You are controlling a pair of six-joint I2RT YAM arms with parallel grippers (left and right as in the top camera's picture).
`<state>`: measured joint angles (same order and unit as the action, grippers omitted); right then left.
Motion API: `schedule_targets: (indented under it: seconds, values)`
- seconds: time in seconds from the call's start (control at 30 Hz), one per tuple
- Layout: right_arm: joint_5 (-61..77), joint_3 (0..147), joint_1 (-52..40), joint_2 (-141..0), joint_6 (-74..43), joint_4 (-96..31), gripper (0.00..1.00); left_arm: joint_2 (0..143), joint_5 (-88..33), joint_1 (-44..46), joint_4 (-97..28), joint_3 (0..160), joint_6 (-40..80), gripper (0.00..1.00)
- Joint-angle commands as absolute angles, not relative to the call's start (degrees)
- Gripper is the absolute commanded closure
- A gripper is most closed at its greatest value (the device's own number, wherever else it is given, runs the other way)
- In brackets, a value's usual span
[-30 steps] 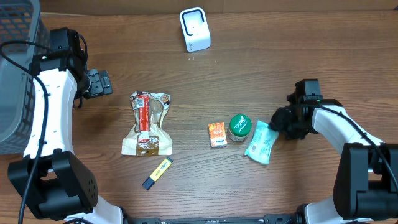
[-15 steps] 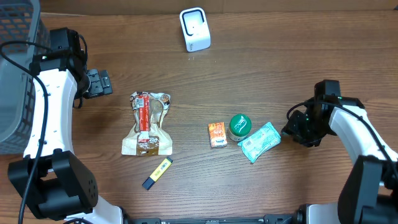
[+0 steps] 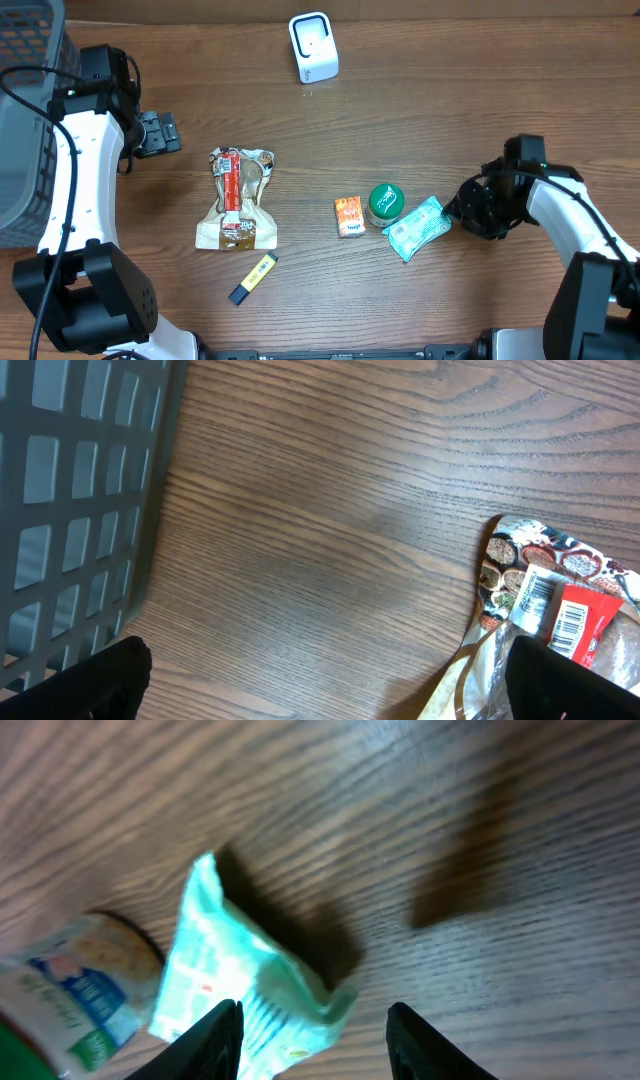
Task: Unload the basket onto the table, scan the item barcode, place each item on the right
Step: 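Grasp the mint-green pack edge with the right gripper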
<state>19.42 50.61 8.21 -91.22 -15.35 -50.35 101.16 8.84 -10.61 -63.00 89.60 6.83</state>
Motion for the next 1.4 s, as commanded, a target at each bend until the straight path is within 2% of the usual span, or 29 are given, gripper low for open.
schedule_targets:
  seconds: [0.0, 0.63, 0.8, 1.03, 1.37]
  values:
    - [22.11, 47.55, 7.38, -90.32, -14.68, -47.92, 0.52, 101.16, 8.73, -10.7, -63.0, 89.73, 5.78, 0.0]
    - [24.12, 38.74, 5.54, -90.39, -14.87, -35.22, 0.53, 101.16, 8.73, -10.7, -63.0, 89.73, 5.78, 0.0]
    - [27.51, 39.79, 5.65, -90.04, -14.9, -35.35, 0.51, 101.16, 8.73, -10.7, -63.0, 89.73, 5.78, 0.0]
    - [29.67, 43.62, 5.65, -89.89, -14.72, -37.54, 0.42, 101.16, 8.75, -10.7, -63.0, 89.73, 5.78, 0.0]
    - [22.94, 42.44, 5.65, -89.91, -14.74, -38.7, 0.43, 101.16, 8.73, -10.7, -63.0, 89.73, 5.78, 0.0]
